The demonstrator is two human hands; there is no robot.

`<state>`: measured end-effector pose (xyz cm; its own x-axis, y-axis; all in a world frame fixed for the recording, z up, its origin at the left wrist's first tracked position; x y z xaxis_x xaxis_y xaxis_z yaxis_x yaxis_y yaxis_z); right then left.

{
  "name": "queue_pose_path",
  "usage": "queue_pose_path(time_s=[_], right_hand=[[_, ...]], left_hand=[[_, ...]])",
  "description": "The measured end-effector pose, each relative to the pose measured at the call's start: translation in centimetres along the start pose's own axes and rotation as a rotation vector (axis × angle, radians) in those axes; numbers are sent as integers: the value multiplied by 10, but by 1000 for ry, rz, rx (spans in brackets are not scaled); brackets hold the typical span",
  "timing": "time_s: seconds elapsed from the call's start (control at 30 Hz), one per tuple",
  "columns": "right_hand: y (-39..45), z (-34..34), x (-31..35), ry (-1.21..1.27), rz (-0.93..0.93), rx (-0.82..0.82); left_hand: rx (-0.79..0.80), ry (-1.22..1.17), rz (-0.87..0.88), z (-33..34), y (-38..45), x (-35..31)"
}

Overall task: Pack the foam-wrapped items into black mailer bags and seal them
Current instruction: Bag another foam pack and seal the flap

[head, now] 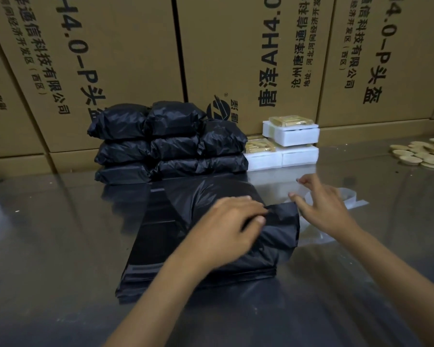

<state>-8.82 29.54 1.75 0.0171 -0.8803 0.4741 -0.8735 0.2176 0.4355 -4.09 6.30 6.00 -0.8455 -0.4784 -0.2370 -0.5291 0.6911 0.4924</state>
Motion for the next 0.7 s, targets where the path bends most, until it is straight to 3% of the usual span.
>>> queue_pose_path(time_s=[0.1, 0.33, 0.47, 0.57, 0.63, 0.7], right_hand=[[-3, 8, -21, -81, 67, 5], [-22, 11, -72, -205, 137, 37], [-32, -1, -74, -265, 103, -111], [-37, -15, -61, -326, 86, -281], [-38, -22, -50, -290, 94, -328], [-38, -27, -39, -241, 86, -364]], left_hand=[[274, 215, 20, 38, 19, -7], [615, 446, -142, 62, 49, 4], [722, 457, -214, 75, 54, 5], [579, 278, -222, 70, 55, 5], [335, 95, -239, 53, 53, 12], [76, 79, -248, 29, 43, 27]])
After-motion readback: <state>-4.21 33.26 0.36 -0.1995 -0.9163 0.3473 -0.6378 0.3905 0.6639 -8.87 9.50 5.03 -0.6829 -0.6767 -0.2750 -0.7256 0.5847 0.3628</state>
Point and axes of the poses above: each hand's wrist, its own y-axis towards the middle knuckle, its own z-axis out of the palm, x = y × z, the point moved 6 cm from there along y, towards the middle knuckle, and after that the axes turned 5 degrees about z, right-handed, at the moved point
